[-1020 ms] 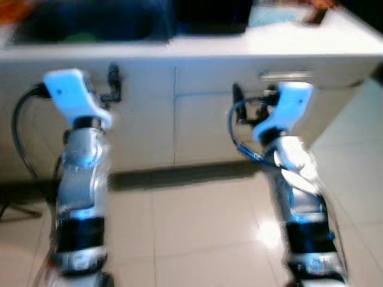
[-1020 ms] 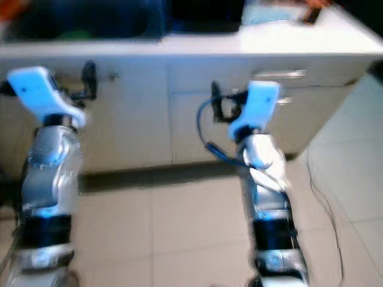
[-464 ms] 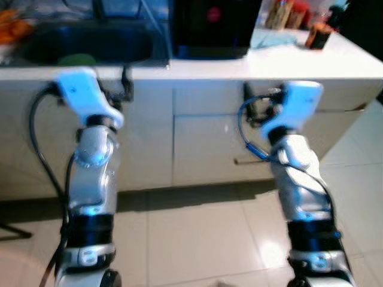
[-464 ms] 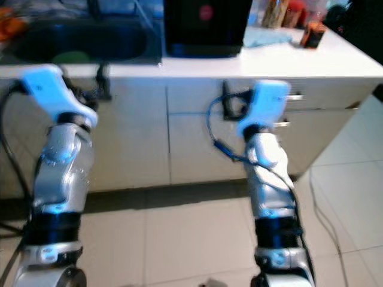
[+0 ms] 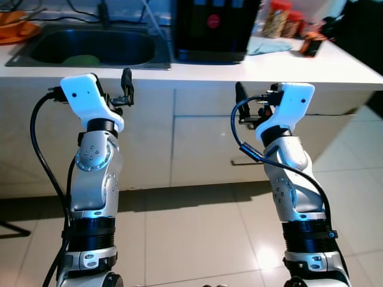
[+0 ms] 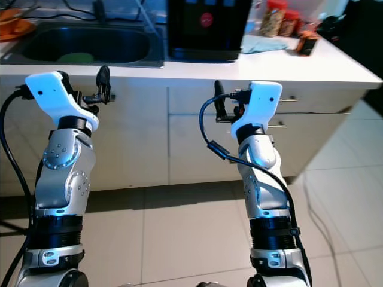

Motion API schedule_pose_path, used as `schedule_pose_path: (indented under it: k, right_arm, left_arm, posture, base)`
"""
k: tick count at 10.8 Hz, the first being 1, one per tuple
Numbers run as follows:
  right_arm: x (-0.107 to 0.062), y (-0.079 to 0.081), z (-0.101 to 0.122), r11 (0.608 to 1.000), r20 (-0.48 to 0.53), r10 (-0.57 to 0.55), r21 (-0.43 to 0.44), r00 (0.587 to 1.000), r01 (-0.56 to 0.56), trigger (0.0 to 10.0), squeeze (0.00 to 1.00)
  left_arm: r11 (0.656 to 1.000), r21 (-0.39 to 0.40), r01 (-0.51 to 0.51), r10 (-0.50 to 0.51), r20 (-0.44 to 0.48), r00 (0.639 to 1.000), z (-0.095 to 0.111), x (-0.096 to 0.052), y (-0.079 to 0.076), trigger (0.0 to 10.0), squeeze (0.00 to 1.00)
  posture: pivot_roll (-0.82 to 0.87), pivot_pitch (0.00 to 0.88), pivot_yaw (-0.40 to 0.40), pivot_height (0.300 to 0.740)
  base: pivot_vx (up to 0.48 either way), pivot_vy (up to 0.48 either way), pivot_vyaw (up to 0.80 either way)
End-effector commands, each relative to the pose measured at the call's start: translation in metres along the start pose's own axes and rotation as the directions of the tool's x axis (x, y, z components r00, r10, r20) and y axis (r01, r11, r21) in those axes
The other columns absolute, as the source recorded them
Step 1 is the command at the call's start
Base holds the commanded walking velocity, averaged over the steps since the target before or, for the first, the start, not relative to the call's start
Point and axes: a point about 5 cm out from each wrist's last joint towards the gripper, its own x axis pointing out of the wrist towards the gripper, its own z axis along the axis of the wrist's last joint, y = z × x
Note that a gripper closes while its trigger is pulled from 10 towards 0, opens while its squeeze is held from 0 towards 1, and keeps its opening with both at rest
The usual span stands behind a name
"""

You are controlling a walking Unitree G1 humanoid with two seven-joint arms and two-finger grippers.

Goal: Kitchen organization

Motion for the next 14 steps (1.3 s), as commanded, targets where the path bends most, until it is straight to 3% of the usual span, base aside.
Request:
schedule_pose_path:
  k: [1,14]
  right_arm:
    - [0.0012,-0.0017,0.0002,1.0,0.001,-0.005,-0.004,1.0,0.005,10.0,0.0]
    - [0.002,-0.0018,-0.0002,1.0,0.001,-0.01,0.007,1.0,0.01,10.0,0.0]
  left_arm:
    - [1.0,-0.001,0.007,-0.007,0.002,1.0,0.0012,-0.0007,-0.0039,10.0,0.0]
    - [0.999,-0.03,-0.015,0.014,-0.023,1.0,-0.0026,0.0012,-0.0003,10.0,0.0]
  posture:
    - [-0.03,0.018,-0.071,0.74]
    - [-0.04,0.014,-0.067,0.74]
  base:
    - [0.0,0.0,0.0]
    - [0.0,0.0,0.0]
